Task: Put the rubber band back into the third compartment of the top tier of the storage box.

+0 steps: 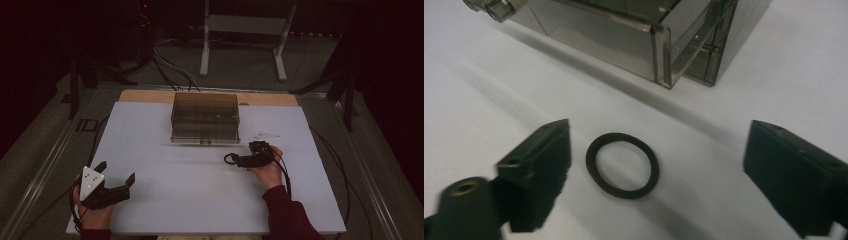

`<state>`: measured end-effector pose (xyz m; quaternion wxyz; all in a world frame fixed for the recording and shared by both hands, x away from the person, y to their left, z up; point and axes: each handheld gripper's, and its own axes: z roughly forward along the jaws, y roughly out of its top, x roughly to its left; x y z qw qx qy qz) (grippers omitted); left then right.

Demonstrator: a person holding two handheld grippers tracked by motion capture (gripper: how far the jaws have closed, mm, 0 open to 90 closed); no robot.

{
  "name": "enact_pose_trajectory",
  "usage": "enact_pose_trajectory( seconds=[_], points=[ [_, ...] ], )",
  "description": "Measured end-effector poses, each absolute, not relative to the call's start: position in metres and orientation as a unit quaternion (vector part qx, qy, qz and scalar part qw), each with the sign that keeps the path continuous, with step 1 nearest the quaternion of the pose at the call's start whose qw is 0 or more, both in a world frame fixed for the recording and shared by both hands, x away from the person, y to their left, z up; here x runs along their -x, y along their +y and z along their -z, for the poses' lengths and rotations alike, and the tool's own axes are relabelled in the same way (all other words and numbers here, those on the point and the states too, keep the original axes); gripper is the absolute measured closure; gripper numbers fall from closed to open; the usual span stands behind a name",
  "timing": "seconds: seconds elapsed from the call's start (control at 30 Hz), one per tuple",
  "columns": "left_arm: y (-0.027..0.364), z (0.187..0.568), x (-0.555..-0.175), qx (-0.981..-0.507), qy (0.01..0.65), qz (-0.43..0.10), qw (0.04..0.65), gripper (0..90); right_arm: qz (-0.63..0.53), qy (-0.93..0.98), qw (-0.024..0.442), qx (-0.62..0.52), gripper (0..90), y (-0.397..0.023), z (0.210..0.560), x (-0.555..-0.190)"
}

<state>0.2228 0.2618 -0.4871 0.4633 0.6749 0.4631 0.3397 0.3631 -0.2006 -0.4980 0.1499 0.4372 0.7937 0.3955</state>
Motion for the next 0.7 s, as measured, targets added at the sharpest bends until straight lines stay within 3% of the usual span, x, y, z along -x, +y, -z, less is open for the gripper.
enact_pose_trajectory(
  seconds=[0.27, 0.7],
  points=[
    [0.263, 0.487, -0.223, -0.673, 0.464, -0.338, 0.467, 1.0, -0.383, 0.803, 0.137, -0.435, 24.3, -0.197, 0.506, -0.366],
    [0.262, 0.488, -0.223, -0.675, 0.463, -0.336, 0.466, 1.0, -0.363, 0.815, 0.136, -0.431, 52.8, -0.195, 0.517, -0.365]
  ],
)
